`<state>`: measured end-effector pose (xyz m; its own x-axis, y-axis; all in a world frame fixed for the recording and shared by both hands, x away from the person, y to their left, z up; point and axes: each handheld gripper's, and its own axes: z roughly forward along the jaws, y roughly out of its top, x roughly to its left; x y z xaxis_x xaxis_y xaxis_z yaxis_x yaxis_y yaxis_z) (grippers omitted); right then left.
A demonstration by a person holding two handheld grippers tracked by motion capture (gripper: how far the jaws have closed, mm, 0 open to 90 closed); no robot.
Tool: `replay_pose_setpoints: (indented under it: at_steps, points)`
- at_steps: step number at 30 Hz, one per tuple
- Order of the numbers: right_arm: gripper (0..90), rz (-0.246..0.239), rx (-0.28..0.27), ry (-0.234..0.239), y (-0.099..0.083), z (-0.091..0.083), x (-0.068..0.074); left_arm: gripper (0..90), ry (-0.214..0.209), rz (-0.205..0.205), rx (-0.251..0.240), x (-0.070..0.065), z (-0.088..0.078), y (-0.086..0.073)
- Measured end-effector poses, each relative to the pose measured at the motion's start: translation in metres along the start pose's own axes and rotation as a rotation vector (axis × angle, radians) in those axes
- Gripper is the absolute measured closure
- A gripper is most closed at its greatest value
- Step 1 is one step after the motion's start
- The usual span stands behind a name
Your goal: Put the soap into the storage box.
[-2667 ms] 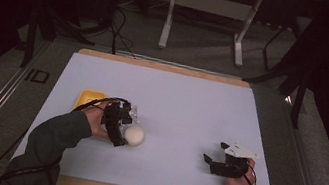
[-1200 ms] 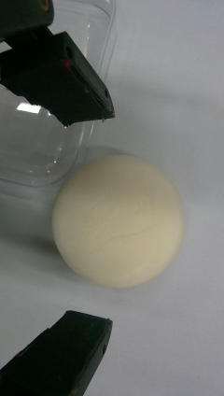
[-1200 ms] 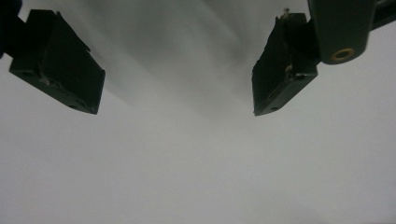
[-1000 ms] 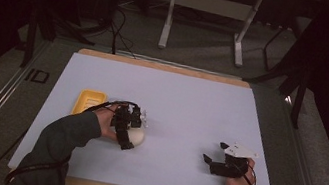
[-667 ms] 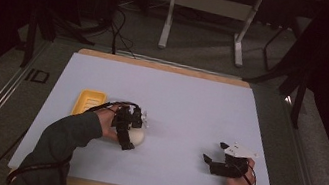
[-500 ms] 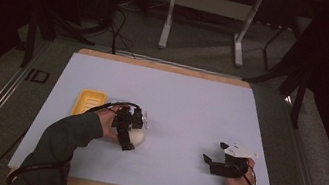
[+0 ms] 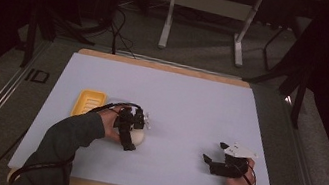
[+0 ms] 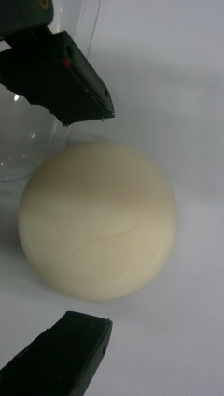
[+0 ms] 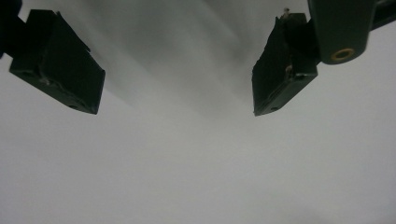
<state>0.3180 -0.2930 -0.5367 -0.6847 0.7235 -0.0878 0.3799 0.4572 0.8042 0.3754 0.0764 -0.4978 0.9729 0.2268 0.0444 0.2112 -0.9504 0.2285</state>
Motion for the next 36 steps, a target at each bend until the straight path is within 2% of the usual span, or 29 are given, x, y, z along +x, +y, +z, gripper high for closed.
replay_pose_setpoints:
  at_steps: [6,23,31,36]
  points:
    - [16.9,0.0,0.0,0.0,0.0,0.0,0.0,2.4,0.004,0.008,0.003,0.0,0.003,0.003]
    - [16.8,-0.001,0.001,0.001,0.0,0.0,0.0,3.2,-0.015,0.011,0.028,0.003,0.012,0.006]
    - [16.8,-0.002,0.001,0.001,0.0,0.0,0.0,7.3,-0.034,0.006,0.042,0.006,0.014,0.007]
    - [16.9,-0.004,0.001,0.001,0.0,0.0,0.0,15.3,-0.046,0.015,0.051,0.008,0.011,0.008]
